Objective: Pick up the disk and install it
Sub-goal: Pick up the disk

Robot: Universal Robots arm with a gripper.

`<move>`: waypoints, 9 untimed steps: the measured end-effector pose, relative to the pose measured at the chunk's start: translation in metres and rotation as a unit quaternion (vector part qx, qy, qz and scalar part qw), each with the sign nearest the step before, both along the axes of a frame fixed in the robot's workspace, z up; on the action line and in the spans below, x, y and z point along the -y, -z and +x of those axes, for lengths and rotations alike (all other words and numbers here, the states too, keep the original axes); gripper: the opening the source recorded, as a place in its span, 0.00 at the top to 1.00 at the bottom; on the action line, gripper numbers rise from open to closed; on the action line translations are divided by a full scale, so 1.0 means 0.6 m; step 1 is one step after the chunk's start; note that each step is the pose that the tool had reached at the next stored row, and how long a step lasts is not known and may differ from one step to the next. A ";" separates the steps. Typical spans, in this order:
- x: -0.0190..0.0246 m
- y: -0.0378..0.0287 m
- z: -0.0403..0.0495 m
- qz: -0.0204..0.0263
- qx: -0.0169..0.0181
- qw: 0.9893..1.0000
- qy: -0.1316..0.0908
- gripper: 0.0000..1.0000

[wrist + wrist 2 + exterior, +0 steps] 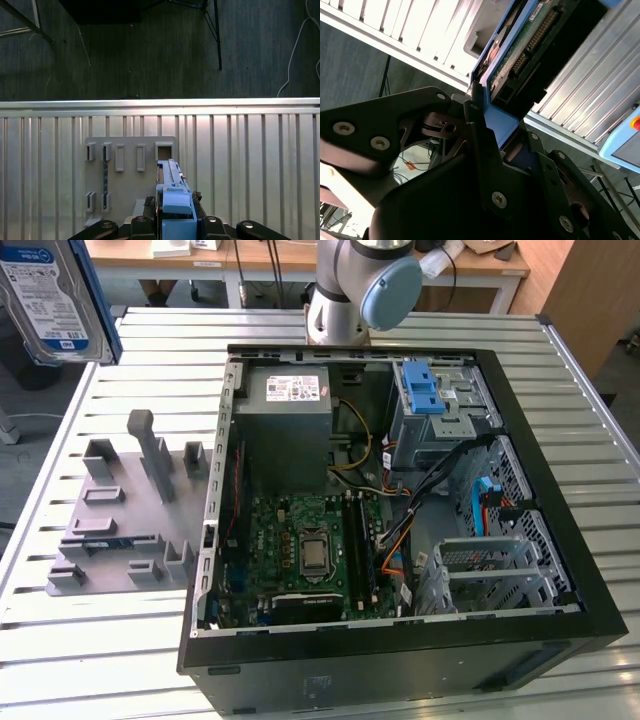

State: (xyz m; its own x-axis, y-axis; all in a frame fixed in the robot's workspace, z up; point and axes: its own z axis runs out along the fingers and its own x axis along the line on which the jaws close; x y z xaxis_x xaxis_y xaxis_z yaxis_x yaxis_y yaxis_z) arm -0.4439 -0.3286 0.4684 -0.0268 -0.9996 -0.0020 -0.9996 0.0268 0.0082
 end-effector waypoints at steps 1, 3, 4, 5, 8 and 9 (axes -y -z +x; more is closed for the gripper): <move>0.0000 -0.001 0.000 0.000 0.000 1.000 0.000 0.64; 0.0000 -0.004 0.000 0.000 0.000 1.000 0.000 0.64; 0.0000 -0.005 0.000 0.000 0.000 1.000 0.000 0.64; 0.0000 -0.007 0.000 0.000 0.000 1.000 0.000 0.64; 0.0000 -0.010 0.000 0.000 0.000 1.000 0.000 0.64; 0.0000 -0.012 0.000 0.000 0.000 1.000 0.000 0.64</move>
State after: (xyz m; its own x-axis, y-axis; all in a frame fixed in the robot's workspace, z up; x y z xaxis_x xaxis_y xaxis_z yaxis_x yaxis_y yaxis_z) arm -0.4439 -0.3286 0.4754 -0.0268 -0.9996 -0.0020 -0.9996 0.0268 0.0082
